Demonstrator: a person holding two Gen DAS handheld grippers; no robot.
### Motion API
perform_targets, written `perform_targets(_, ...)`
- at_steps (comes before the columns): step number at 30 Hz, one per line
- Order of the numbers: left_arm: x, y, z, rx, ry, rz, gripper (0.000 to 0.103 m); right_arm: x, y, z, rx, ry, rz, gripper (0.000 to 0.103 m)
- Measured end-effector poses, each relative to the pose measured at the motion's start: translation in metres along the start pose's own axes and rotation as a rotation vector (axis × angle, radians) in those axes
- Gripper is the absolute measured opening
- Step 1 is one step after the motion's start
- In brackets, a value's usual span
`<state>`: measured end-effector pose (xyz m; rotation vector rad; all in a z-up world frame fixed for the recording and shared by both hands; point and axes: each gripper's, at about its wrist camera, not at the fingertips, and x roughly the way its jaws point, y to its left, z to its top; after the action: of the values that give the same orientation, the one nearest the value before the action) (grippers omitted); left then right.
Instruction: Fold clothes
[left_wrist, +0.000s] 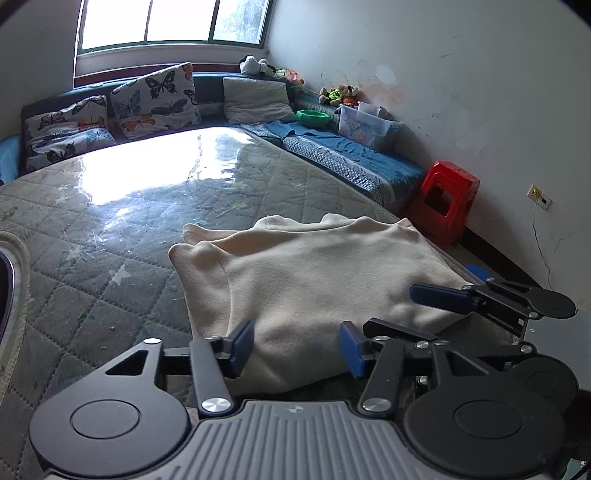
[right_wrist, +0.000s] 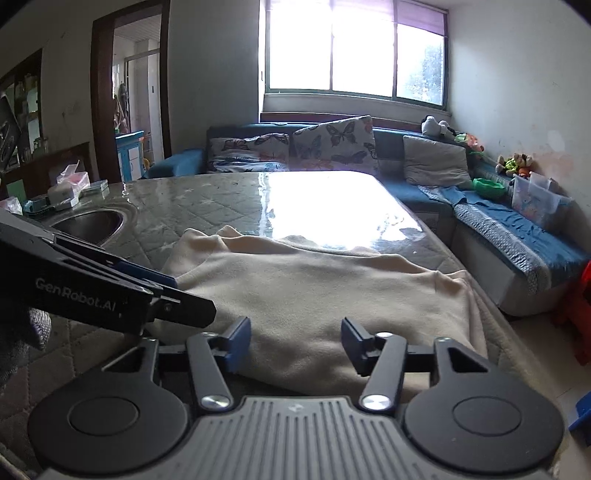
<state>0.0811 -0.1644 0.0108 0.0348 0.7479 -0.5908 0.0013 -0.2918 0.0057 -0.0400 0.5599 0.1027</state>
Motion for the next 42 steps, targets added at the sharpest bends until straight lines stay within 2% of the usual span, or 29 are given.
perform_targets(2,-0.005,-0.002,-0.003,0.009,-0.009,0.016,0.071,-0.004,0.001,-0.001,0.008,-0.007,-0.015,0.08)
perform_targets(4,-0.011,-0.002,-0.006,0.014,-0.013,0.028,0.078,-0.008,0.001,-0.003,0.02,-0.012,-0.027,0.083)
perform_targets(6,-0.016,0.0,-0.01,0.012,-0.022,0.043,0.082,-0.01,0.001,-0.004,0.036,-0.002,-0.034,0.093)
perform_targets(8,-0.02,0.002,-0.014,0.009,-0.025,0.059,0.086,-0.014,0.001,-0.006,0.044,0.0,-0.042,0.094)
perform_targets(11,-0.025,0.006,-0.02,-0.006,-0.029,0.076,0.094,-0.018,0.004,-0.009,0.048,0.002,-0.063,0.103)
perform_targets(15,-0.033,0.01,-0.028,-0.017,-0.042,0.091,0.103,-0.022,0.008,-0.012,0.061,0.008,-0.084,0.103)
perform_targets(23,-0.045,0.014,-0.04,-0.025,-0.053,0.114,0.103,-0.025,0.014,-0.016,0.082,0.046,-0.133,0.103)
perform_targets(28,-0.048,0.014,-0.047,-0.026,-0.029,0.129,0.103,-0.023,0.016,-0.02,0.101,0.079,-0.147,0.103)
perform_targets(42,-0.057,0.007,-0.065,-0.027,-0.003,0.182,0.103,-0.032,0.026,-0.026,0.125,0.096,-0.19,0.103)
